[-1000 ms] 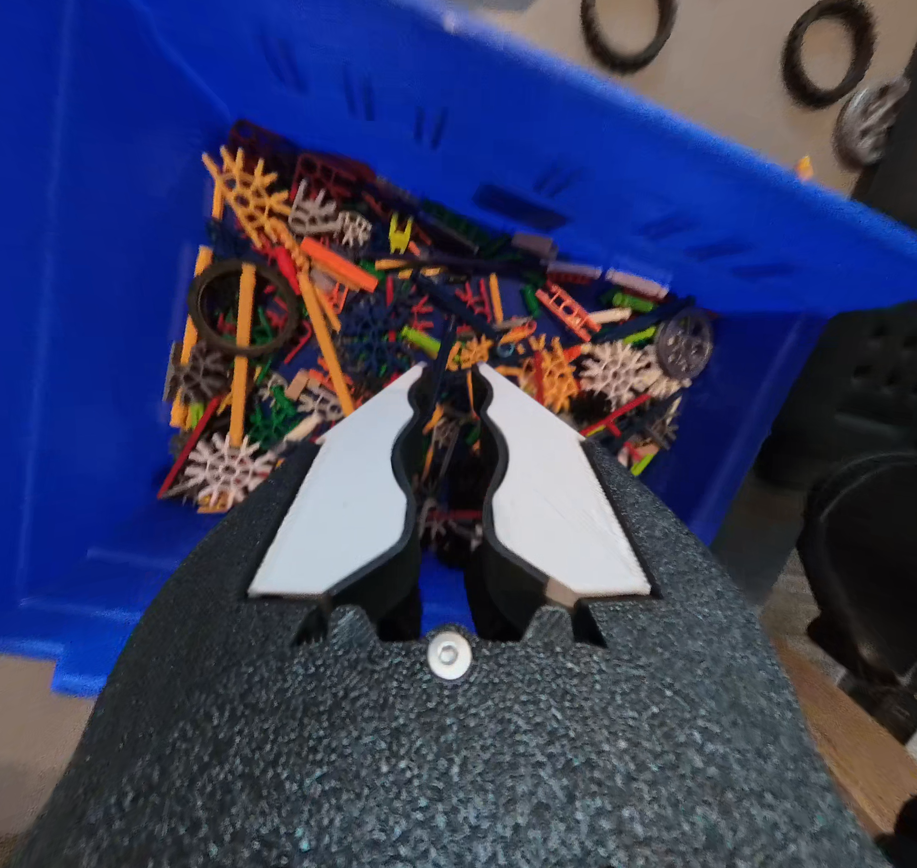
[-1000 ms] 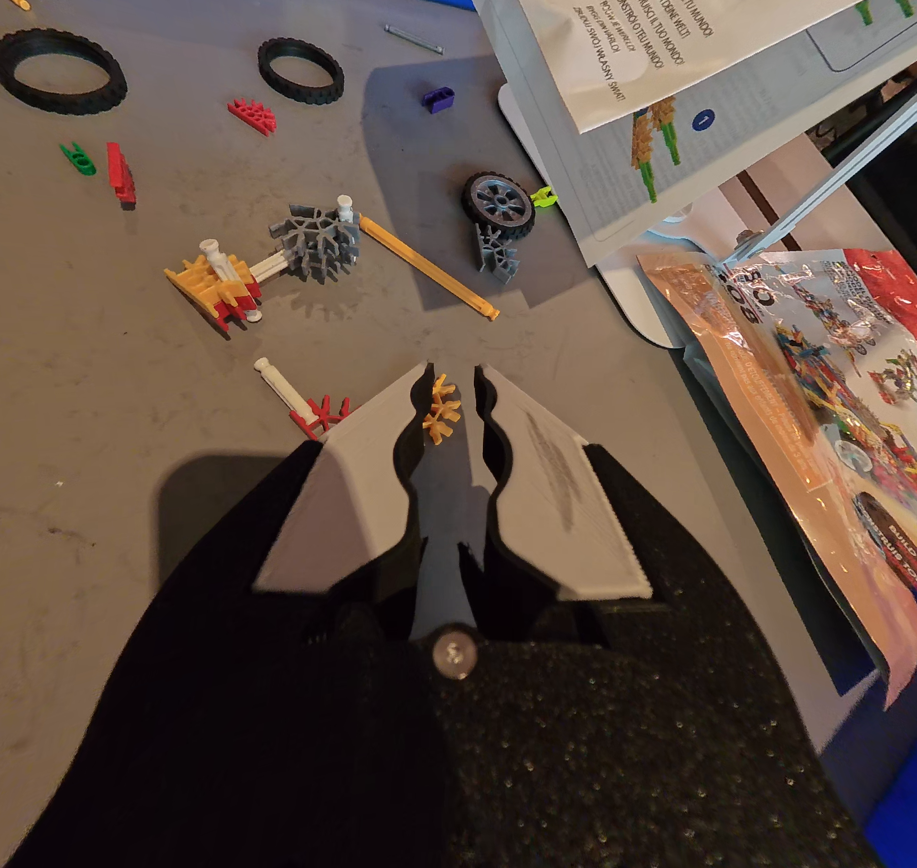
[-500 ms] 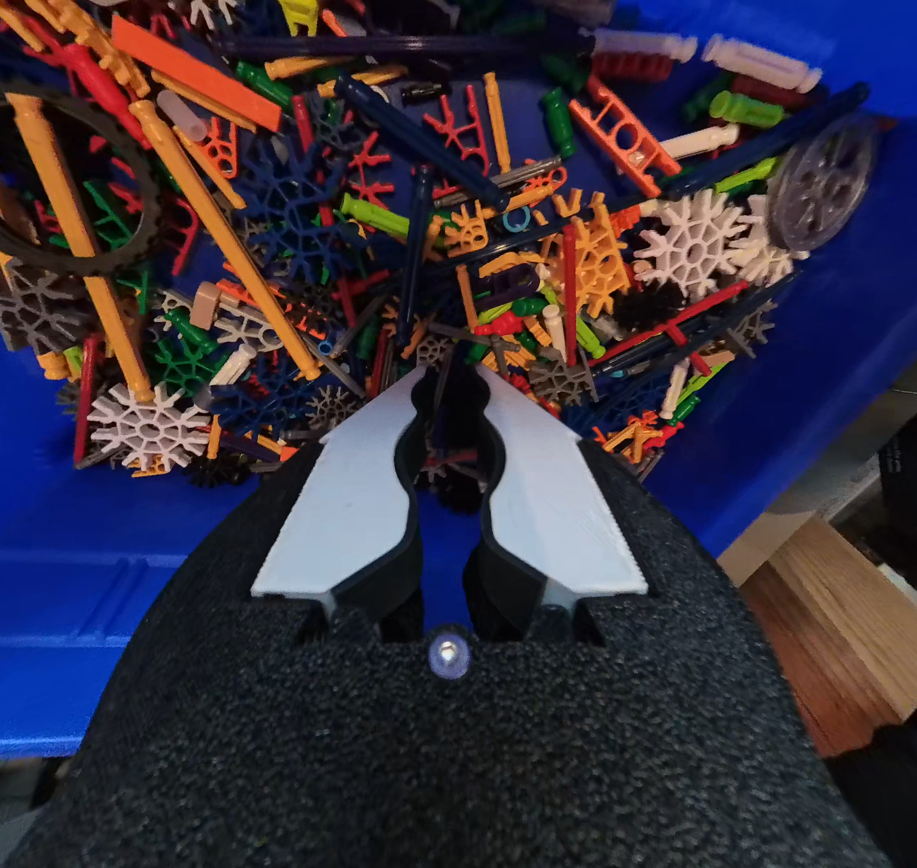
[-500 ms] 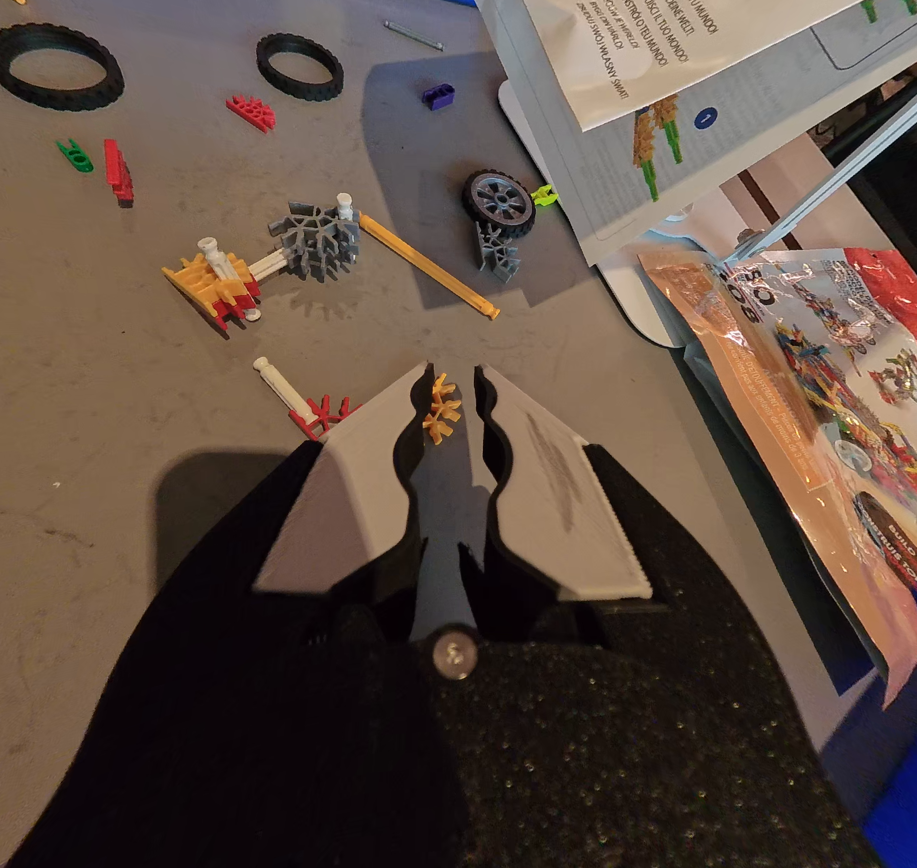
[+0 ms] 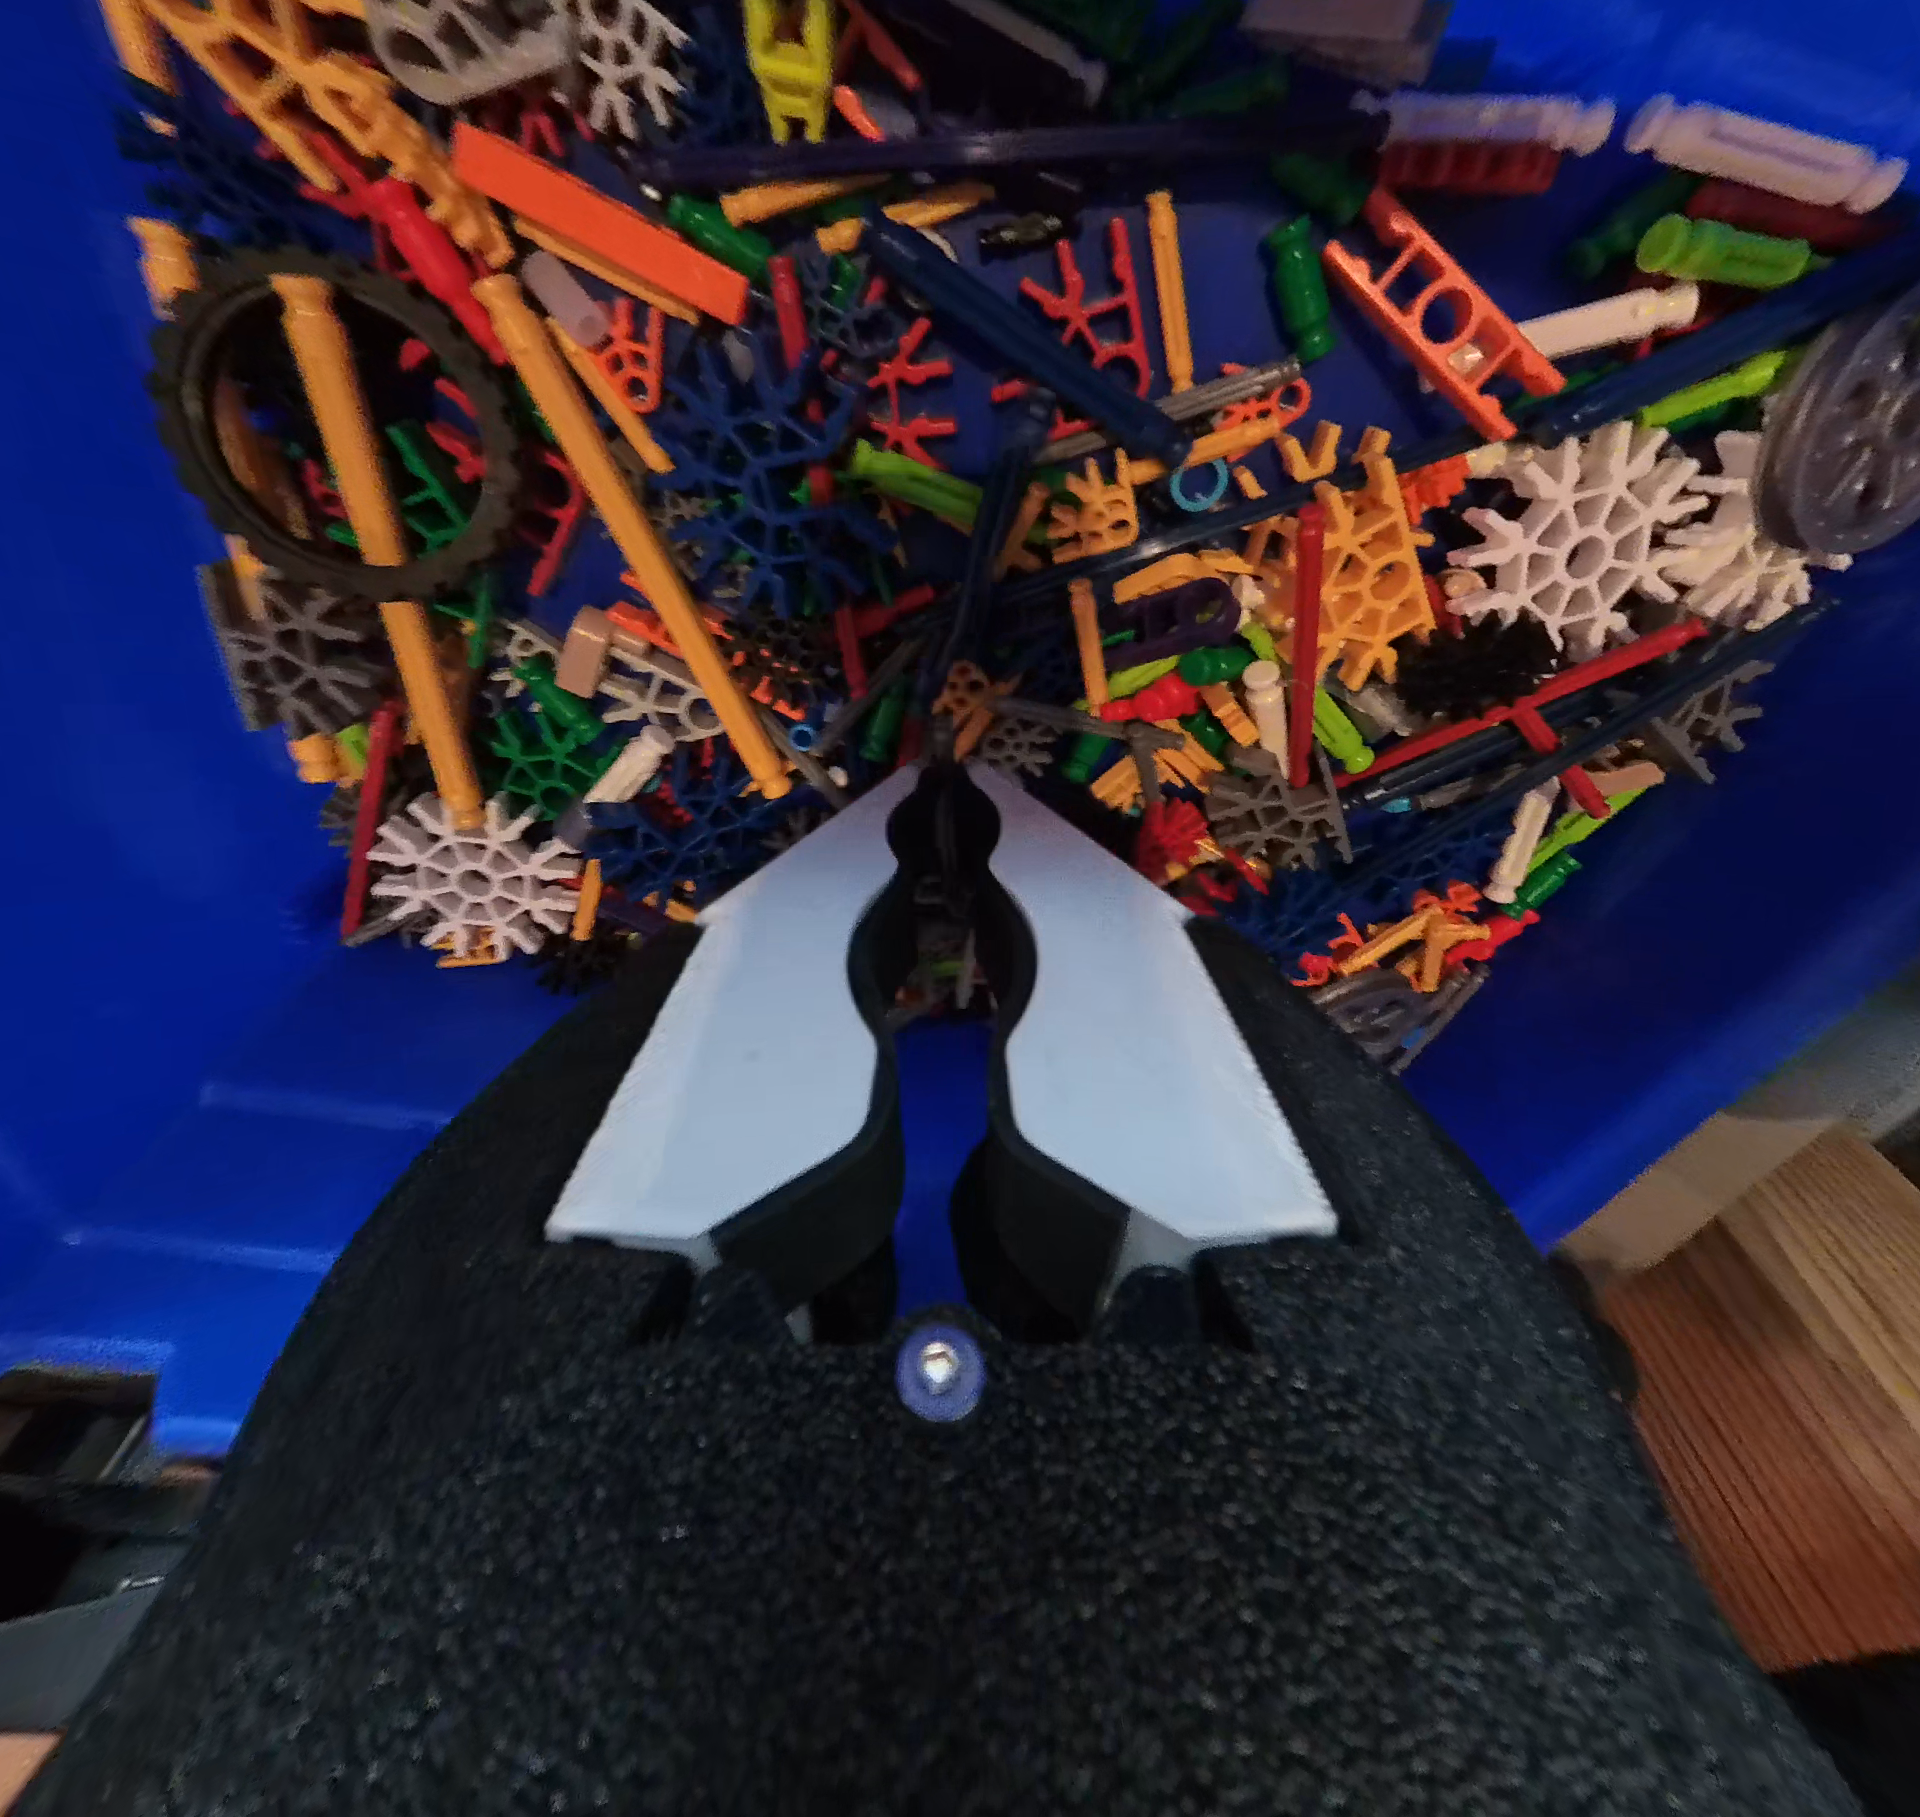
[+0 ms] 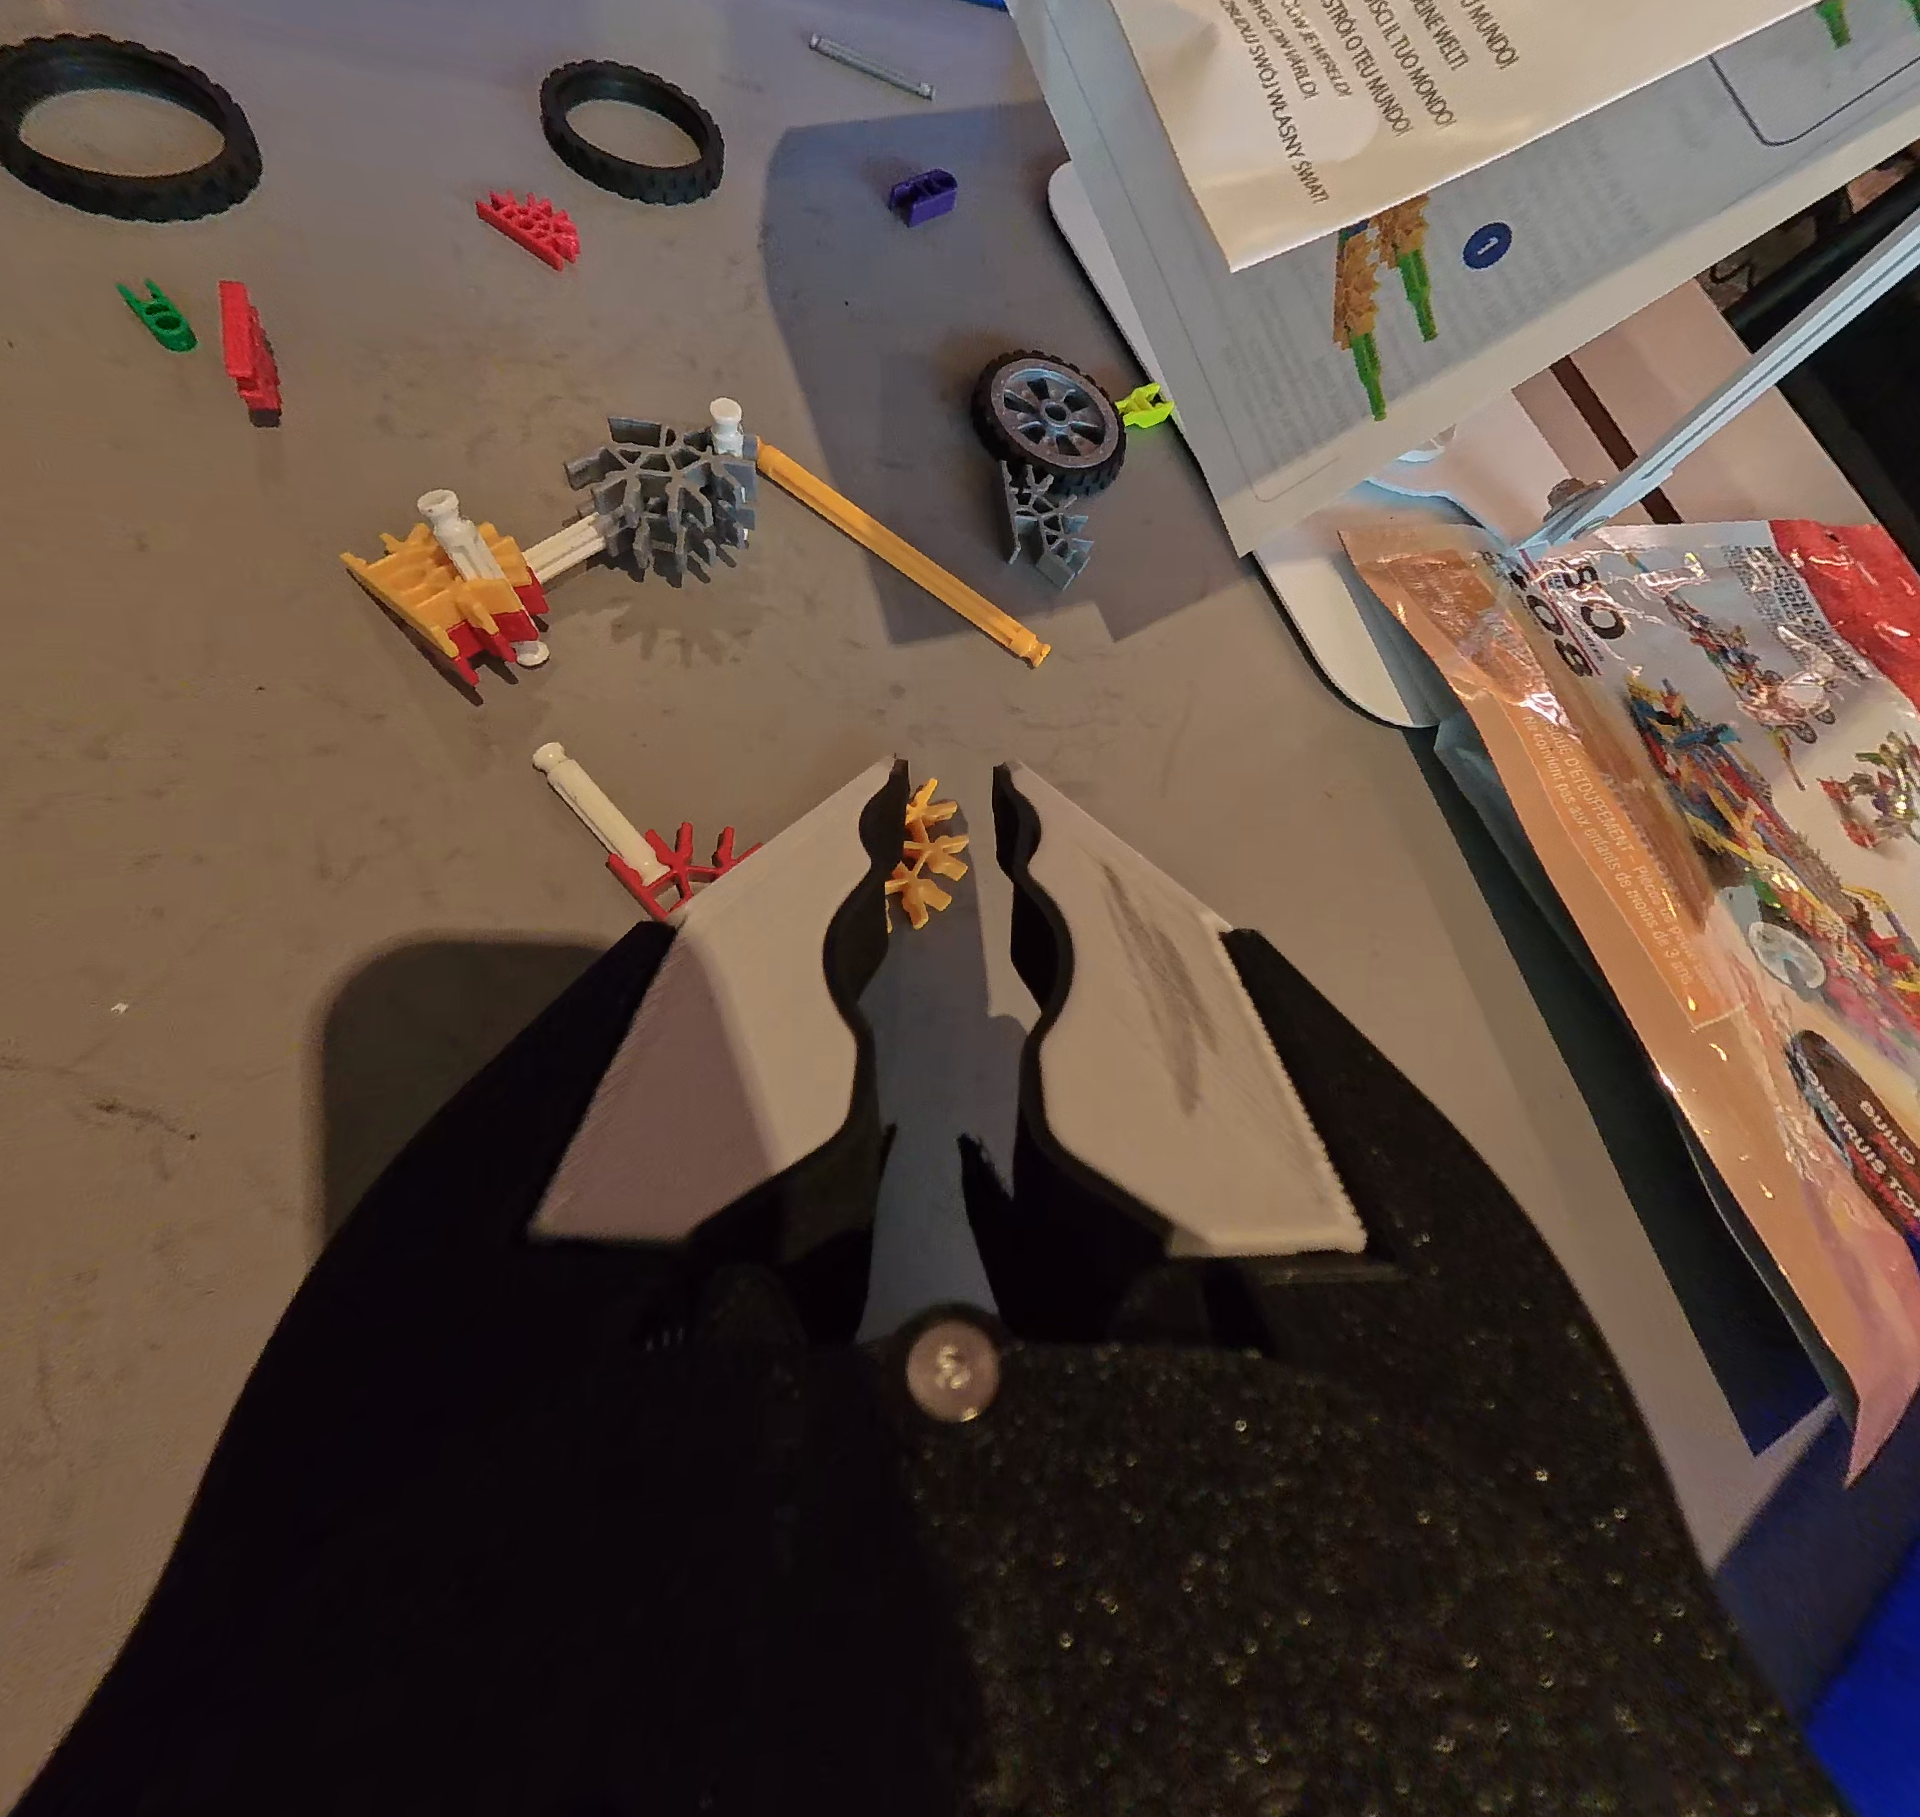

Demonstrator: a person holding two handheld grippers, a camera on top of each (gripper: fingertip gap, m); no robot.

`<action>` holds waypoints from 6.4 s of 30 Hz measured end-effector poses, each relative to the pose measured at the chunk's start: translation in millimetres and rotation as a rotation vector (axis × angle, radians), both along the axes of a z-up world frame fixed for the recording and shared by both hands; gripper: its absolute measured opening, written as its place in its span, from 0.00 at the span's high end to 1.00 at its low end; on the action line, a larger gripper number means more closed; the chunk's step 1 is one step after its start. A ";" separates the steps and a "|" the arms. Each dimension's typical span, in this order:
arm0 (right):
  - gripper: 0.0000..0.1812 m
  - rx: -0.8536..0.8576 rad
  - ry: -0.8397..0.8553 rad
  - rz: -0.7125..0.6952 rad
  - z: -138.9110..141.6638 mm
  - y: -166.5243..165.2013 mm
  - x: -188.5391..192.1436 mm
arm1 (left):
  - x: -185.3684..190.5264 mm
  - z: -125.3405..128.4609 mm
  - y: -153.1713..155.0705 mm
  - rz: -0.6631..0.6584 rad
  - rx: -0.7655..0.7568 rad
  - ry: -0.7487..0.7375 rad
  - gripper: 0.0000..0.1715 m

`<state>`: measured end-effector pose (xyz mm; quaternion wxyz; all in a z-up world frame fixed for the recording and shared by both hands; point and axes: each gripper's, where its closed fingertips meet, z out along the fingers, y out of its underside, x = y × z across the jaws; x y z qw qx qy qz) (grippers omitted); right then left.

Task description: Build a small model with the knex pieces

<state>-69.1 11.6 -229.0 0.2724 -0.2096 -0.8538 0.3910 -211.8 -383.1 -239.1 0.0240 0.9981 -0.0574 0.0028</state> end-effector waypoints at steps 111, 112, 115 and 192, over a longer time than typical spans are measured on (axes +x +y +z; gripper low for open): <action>0.92 0.058 -0.024 0.059 -9.1 -4.9 11.0 | 106.8 88.7 168.1 -0.352 0.313 -0.147 0.89; 0.91 0.059 -0.024 0.059 -9.3 -4.8 11.0 | 95.3 99.9 160.7 -0.316 0.341 -0.101 0.89; 0.91 0.057 -0.025 0.057 -9.2 -4.6 10.7 | 72.4 125.4 127.4 -0.216 0.381 -0.029 0.90; 0.91 0.046 -0.060 -0.047 -11.8 7.7 -6.3 | 34.6 -3.6 9.8 -0.094 0.053 -0.044 0.82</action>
